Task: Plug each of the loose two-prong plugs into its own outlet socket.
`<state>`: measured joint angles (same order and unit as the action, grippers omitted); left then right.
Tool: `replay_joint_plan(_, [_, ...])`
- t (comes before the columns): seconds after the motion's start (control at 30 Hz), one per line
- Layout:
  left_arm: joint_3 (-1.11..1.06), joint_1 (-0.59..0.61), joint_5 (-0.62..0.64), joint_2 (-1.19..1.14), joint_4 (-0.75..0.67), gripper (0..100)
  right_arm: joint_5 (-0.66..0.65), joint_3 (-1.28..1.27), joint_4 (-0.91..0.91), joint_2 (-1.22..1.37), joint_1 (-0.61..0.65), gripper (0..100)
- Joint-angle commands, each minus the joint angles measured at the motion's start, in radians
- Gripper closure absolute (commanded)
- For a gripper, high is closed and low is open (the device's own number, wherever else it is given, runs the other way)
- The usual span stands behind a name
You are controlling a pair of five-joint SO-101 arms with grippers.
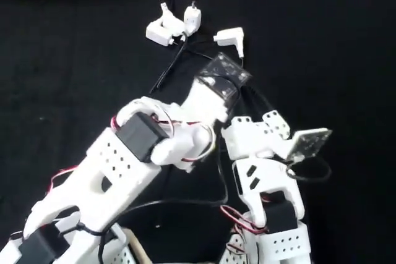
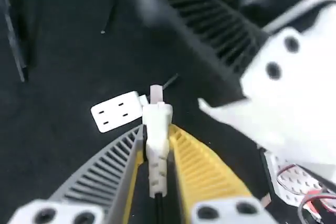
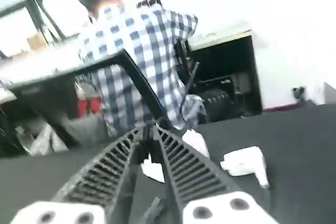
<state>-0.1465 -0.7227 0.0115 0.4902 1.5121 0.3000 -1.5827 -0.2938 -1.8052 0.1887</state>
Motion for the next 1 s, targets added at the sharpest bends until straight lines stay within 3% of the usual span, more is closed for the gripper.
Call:
replay_joint_plan(0.0, [0.021,-0.025,0.002,0.025,-0.015,97,0.163,0.068,-0.031,-0.05,-0.014,98.7])
replay_joint_plan(0.23, [0.021,-0.022,0.002,0.025,-0.014,97,0.198,0.105,-0.253,-0.05,0.068,98.7])
replay_joint_plan(0.47, [0.054,-0.021,0.002,0.025,-0.015,97,0.198,0.09,-0.287,-0.05,0.069,98.7])
replay_joint_plan(0.8, [0.084,-0.019,0.002,0.025,-0.017,97,0.167,0.03,-0.304,-0.05,0.183,98.7])
replay_joint_plan(0.97, [0.085,0.048,-0.002,0.025,-0.026,97,0.152,-0.019,-0.304,-0.05,0.187,98.7])
